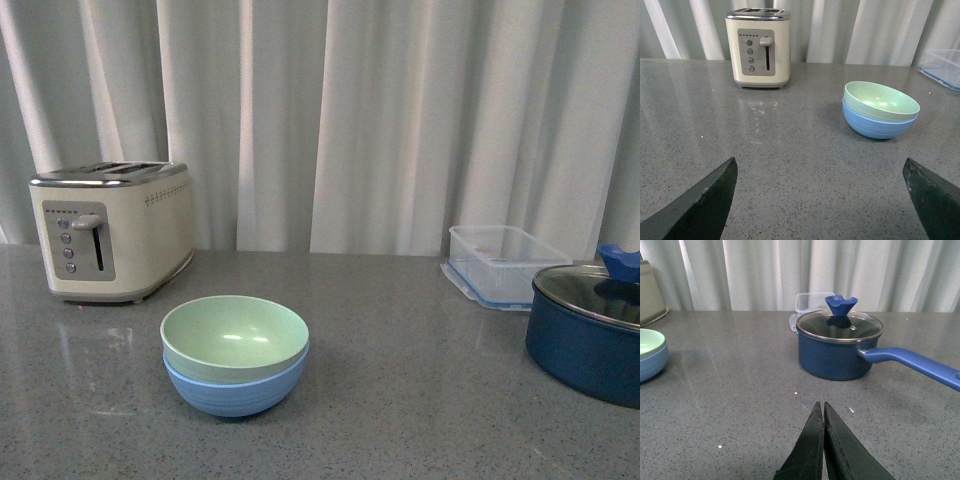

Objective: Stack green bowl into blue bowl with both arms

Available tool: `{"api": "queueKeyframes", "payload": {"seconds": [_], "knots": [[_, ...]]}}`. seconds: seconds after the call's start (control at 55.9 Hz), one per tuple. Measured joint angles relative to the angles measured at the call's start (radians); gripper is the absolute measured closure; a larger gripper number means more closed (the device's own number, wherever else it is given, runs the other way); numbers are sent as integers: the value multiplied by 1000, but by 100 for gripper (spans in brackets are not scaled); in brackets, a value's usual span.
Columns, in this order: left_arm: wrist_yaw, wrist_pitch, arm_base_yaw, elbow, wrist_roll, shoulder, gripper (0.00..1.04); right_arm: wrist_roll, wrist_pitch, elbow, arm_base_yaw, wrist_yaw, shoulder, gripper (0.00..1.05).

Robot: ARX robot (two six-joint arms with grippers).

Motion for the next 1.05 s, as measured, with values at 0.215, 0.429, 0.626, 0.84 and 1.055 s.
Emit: {"api": "queueKeyframes", "payload": {"seconds": [0.215,0.429,0.626,0.84,1.055], "knots": [[0,0,0,0,0,0,7,-1,-2,0,0,0,0,79],[0,0,0,0,0,0,7,-1,-2,0,0,0,-1,39],[0,0,0,0,0,1,7,1,-2,0,0,0,-1,8],[0,0,0,0,0,1,7,0,-2,0,0,0,-1,10],[0,0,0,0,0,1,7,0,-2,0,0,0,-1,10]]}}
